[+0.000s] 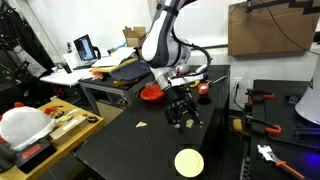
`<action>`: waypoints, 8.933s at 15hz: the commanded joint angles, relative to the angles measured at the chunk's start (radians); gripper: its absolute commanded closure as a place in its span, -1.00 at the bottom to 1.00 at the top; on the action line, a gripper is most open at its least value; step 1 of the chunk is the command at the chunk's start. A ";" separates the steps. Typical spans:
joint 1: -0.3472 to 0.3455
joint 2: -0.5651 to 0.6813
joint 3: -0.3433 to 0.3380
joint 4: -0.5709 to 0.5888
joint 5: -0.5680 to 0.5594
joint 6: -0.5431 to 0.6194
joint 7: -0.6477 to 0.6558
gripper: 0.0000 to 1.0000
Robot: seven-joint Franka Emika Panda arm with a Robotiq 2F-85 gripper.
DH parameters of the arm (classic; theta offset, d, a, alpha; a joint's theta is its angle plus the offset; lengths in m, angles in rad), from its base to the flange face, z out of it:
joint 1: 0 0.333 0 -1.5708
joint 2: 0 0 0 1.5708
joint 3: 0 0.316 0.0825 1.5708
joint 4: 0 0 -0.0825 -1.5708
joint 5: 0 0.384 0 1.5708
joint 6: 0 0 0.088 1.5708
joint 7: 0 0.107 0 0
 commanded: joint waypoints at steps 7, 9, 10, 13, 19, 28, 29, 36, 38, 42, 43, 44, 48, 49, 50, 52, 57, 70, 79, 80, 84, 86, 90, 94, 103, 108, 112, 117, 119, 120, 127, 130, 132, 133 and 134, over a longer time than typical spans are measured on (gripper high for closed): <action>0.010 0.002 -0.017 0.005 0.005 -0.014 -0.005 -1.00; -0.003 0.008 -0.013 0.003 0.032 -0.009 -0.022 -1.00; -0.004 0.010 -0.013 -0.002 0.041 0.002 -0.023 -1.00; -0.020 0.015 -0.008 -0.020 0.115 0.051 -0.044 -1.00; -0.012 -0.029 0.009 -0.147 0.376 0.263 -0.134 -1.00; 0.014 -0.106 0.035 -0.314 0.794 0.300 -0.415 -1.00; 0.020 -0.104 0.029 -0.324 0.831 0.296 -0.444 -1.00; 0.086 -0.045 -0.004 -0.338 1.052 0.297 -0.683 -1.00; 0.106 -0.024 -0.018 -0.329 1.117 0.291 -0.758 -1.00; 0.138 0.037 -0.052 -0.310 1.237 0.253 -0.917 -1.00; 0.142 0.059 -0.063 -0.300 1.263 0.234 -0.963 -1.00; 0.147 0.077 -0.074 -0.291 1.286 0.214 -1.005 -1.00; 0.155 0.151 -0.118 -0.261 1.348 0.122 -1.126 -1.00; 0.151 0.167 -0.129 -0.253 1.357 0.095 -1.144 -1.00; 0.149 0.177 -0.136 -0.249 1.361 0.072 -1.152 -1.00; 0.140 0.188 -0.155 -0.251 1.364 0.022 -1.173 -1.00; 0.144 0.182 -0.182 -0.255 1.337 -0.050 -1.176 -1.00; 0.170 0.193 -0.179 -0.220 1.310 -0.071 -1.182 0.58; 0.182 0.098 -0.188 -0.239 1.237 -0.056 -1.133 0.97; 0.186 0.079 -0.189 -0.241 1.225 -0.035 -1.122 0.95; 0.204 0.007 -0.183 -0.245 1.149 0.083 -1.052 0.96; 0.212 -0.026 -0.175 -0.243 1.096 0.143 -0.997 0.95; 0.226 -0.083 -0.156 -0.245 0.978 0.255 -0.868 0.95; 0.223 -0.124 -0.130 -0.254 0.853 0.343 -0.732 0.95; 0.202 -0.198 -0.081 -0.271 0.598 0.455 -0.471 0.95; 0.184 -0.276 -0.082 -0.279 0.417 0.493 -0.316 0.95; 0.190 -0.346 -0.089 -0.294 0.184 0.543 -0.112 0.95; 0.245 -0.364 -0.142 -0.286 -0.273 0.583 0.269 0.95; 0.290 -0.359 -0.198 -0.275 -0.463 0.577 0.414 0.95; 0.313 -0.351 -0.225 -0.263 -0.558 0.568 0.484 0.95; 0.318 -0.283 -0.232 -0.142 -1.114 0.518 0.904 0.95; 0.370 -0.207 -0.279 -0.075 -1.267 0.502 1.005 0.95; 0.385 -0.149 -0.294 -0.033 -1.339 0.493 1.048 0.95; 0.390 -0.119 -0.299 -0.014 -1.365 0.489 1.059 0.95; 0.397 -0.090 -0.305 0.005 -1.387 0.485 1.066 0.95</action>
